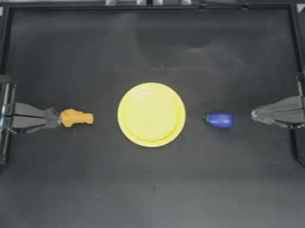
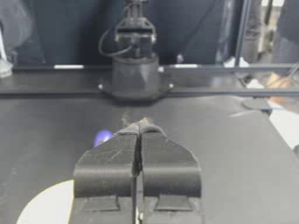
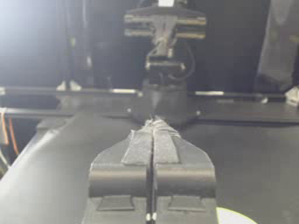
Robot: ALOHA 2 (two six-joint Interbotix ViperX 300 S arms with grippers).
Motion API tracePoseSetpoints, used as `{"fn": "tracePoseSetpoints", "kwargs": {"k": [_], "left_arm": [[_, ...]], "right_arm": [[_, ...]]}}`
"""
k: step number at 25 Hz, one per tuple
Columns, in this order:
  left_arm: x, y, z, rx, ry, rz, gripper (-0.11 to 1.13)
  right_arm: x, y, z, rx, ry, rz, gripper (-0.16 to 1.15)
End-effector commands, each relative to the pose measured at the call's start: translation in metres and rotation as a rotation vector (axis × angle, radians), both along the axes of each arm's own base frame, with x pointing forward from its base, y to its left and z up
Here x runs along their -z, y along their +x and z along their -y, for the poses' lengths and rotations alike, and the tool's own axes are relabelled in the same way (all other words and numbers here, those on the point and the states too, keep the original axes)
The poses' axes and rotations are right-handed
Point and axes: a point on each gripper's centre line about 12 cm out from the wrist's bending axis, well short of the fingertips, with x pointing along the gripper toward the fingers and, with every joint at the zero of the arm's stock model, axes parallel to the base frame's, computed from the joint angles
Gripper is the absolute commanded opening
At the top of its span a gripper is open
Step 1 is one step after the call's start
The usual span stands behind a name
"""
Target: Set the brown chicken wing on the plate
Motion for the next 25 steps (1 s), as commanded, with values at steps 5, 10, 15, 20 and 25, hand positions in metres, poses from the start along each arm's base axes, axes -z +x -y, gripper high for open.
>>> {"fn": "tracePoseSetpoints", "kwargs": {"k": [5, 10, 15, 20, 25], "left_arm": [[-0.0104, -0.0003, -0.0001, -0.002, 0.021, 0.024, 0.07], [-0.0107, -0.0005, -0.0004, -0.005, 0.041, 0.026, 0.11], [-0.0076, 0.0002, -0.0005, -0.005, 0.038, -0.015, 0.53], [-0.0086, 0.0014, -0.0005, -0.004, 0.035, -0.057, 1.1], [-0.006, 0.0024, -0.0076, -0.037, 0.032, -0.156, 1.01]], "right_arm": [[-0.008, 0.002, -0.0006, -0.004, -0.032, 0.0, 0.05], [-0.0063, 0.0021, -0.0006, -0.004, -0.032, -0.014, 0.12], [-0.0028, 0.0019, -0.0015, -0.01, -0.065, -0.032, 0.41], [-0.0031, 0.0023, -0.0012, -0.009, -0.068, -0.045, 0.94], [-0.0017, 0.0023, -0.0011, -0.008, -0.056, -0.057, 1.0]]}}
